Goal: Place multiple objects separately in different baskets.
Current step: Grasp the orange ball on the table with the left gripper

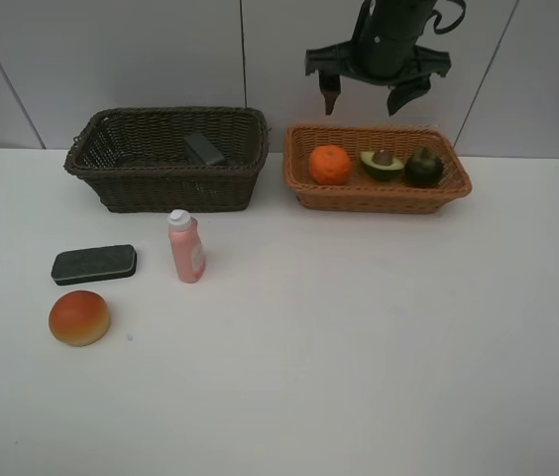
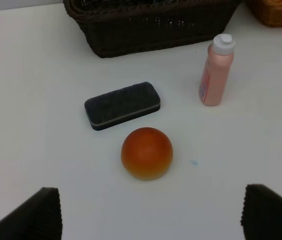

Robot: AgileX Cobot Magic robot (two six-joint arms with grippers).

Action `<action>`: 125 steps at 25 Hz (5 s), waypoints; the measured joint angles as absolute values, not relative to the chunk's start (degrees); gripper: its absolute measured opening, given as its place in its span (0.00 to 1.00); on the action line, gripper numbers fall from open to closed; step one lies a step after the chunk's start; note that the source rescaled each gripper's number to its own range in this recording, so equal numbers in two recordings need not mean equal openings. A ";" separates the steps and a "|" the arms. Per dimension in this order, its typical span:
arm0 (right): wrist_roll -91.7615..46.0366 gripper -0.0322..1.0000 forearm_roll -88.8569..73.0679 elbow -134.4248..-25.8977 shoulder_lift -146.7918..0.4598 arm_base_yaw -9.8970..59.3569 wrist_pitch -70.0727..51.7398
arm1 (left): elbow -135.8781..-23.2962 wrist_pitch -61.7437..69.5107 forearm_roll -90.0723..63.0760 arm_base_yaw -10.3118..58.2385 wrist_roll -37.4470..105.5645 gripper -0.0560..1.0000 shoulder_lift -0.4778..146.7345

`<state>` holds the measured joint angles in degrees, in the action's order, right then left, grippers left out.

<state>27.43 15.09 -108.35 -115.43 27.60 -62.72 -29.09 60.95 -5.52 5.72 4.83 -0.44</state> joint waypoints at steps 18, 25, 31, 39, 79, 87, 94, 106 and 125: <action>12.14 0.98 9.63 -88.92 -74.58 33.00 -69.80 | -29.09 60.95 -5.52 5.72 4.83 0.85 -0.44; 0.00 0.98 3.56 -68.48 -57.07 33.00 -69.84 | -29.09 60.95 -5.52 5.72 4.83 0.85 -0.44; -1.98 0.98 2.52 -50.96 -41.43 33.00 -63.94 | -29.09 60.95 -5.52 5.72 4.83 0.85 -0.44; -2.11 0.98 0.00 -31.80 -22.25 33.00 -54.36 | -29.09 60.95 -5.52 5.72 4.83 0.85 -0.44; -0.71 0.98 0.59 -29.69 -3.45 31.05 -60.80 | -29.09 60.95 -5.52 5.72 4.83 0.85 -0.44; -0.48 0.98 0.76 -29.69 0.19 20.46 -60.80 | -29.09 60.95 -5.52 5.72 4.83 0.85 -0.44; -0.48 0.98 0.76 -29.69 0.19 10.52 -60.80 | -29.09 60.95 -5.52 5.72 4.83 0.85 -0.44; -0.44 0.98 0.76 -29.69 0.19 -6.65 -60.80 | -29.09 60.95 -5.52 5.72 4.83 0.85 -0.44; 1.96 0.98 2.94 -29.69 0.19 -6.81 -60.80 | -29.09 60.95 -5.52 5.72 4.83 0.85 -0.44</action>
<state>1.96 2.94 -29.69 0.19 -6.81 -60.80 -29.09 60.95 -5.52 5.72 4.83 -0.44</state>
